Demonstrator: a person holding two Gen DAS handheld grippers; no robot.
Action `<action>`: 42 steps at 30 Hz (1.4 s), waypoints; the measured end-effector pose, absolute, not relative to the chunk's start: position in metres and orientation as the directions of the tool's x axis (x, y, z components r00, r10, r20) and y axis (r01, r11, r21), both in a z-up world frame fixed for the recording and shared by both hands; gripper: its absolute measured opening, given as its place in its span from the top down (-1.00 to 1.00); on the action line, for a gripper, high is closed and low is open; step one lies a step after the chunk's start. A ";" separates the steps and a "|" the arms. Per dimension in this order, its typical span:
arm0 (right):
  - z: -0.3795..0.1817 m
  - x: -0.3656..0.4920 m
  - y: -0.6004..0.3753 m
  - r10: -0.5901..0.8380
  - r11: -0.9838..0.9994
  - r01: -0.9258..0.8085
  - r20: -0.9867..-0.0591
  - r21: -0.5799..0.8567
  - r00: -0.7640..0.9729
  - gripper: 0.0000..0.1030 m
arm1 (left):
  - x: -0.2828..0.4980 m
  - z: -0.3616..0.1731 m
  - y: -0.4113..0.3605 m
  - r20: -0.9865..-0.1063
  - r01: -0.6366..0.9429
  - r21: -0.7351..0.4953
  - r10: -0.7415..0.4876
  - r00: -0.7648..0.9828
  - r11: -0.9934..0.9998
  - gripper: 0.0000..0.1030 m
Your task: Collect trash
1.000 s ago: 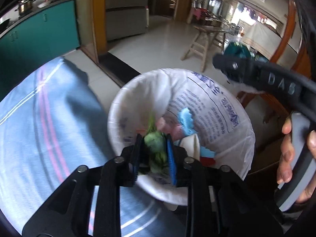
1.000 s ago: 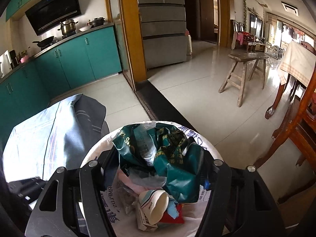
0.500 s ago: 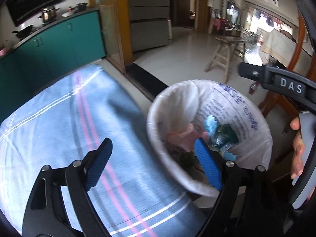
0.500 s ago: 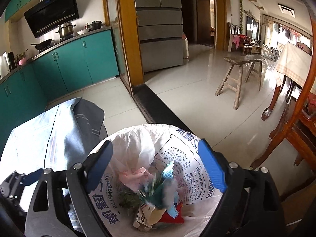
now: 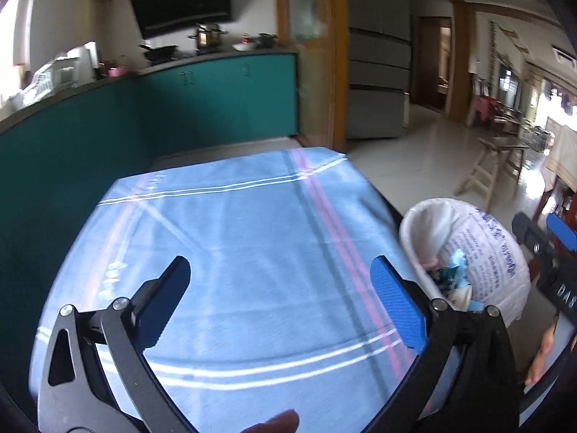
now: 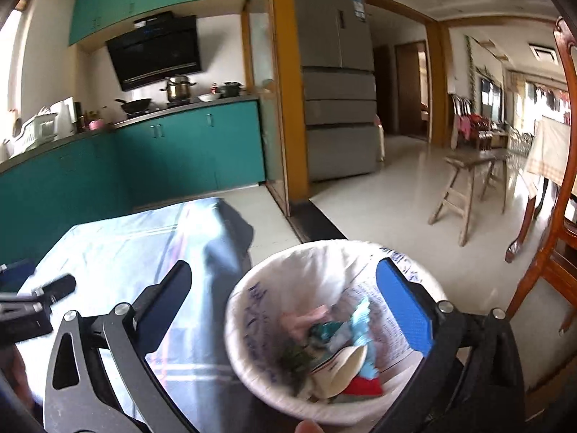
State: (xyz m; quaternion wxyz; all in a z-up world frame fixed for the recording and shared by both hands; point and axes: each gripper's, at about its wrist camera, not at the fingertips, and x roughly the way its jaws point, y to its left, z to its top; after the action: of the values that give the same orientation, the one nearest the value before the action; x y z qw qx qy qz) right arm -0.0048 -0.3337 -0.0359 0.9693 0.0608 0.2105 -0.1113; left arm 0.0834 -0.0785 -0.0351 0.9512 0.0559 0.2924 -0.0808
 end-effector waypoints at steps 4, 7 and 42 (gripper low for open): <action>-0.036 -0.016 -0.309 -0.174 0.974 0.220 -0.424 0.061 0.889 -0.94 | 0.060 -0.025 -0.063 -0.535 0.177 0.121 -0.086 0.840 0.977 -0.94; -0.029 -0.031 -0.294 -0.203 0.970 0.238 -0.399 0.041 0.894 -0.94 | 0.048 -0.018 -0.050 -0.522 0.171 0.125 -0.082 0.849 0.977 -0.94; 0.012 -0.065 -0.247 -0.187 0.981 0.195 -0.308 -0.006 0.933 -0.94 | 0.023 -0.004 -0.026 -0.508 0.154 0.055 -0.106 0.855 0.987 -0.94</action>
State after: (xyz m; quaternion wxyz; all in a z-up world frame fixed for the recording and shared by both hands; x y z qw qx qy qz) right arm -0.0651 -0.2470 0.0116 0.9830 0.0123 0.1555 -0.0970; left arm 0.0228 -0.0259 -0.0044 0.9620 0.0467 0.2605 -0.0675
